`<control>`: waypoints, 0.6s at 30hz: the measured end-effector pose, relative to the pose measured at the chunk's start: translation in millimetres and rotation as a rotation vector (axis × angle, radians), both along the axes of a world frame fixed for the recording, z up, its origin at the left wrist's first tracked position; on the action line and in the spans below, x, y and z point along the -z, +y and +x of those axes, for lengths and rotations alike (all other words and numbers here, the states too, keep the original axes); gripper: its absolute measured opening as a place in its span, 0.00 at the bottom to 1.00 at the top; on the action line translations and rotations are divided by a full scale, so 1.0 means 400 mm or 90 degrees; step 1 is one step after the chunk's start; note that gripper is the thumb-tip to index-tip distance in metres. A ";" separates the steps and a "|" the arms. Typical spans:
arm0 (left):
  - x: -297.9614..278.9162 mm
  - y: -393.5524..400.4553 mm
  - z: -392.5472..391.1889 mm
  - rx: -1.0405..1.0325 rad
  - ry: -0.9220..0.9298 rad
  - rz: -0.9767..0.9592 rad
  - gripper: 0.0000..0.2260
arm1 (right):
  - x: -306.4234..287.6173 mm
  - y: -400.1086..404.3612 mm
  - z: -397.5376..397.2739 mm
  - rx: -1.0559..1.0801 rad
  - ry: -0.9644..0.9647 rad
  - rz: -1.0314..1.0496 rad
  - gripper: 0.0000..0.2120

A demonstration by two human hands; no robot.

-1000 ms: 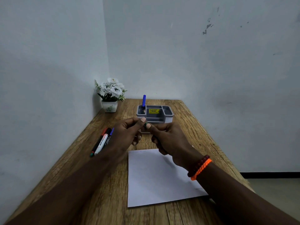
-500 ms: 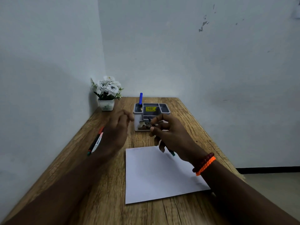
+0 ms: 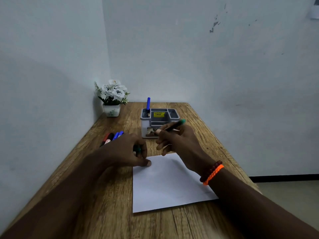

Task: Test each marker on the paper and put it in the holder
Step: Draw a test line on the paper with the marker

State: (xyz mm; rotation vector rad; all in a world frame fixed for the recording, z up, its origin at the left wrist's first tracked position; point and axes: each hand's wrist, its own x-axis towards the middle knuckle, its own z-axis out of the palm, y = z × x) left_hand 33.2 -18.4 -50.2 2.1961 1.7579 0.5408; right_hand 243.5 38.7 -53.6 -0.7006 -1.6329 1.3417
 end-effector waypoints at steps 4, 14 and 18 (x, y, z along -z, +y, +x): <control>-0.001 -0.005 0.001 -0.002 -0.013 -0.003 0.11 | 0.017 -0.006 -0.007 0.014 -0.053 -0.049 0.09; 0.002 0.001 0.001 0.007 -0.023 -0.021 0.10 | 0.048 -0.011 -0.005 0.086 -0.146 0.035 0.04; 0.001 0.002 0.001 -0.004 -0.002 -0.018 0.11 | 0.050 -0.015 -0.002 0.102 -0.188 0.083 0.04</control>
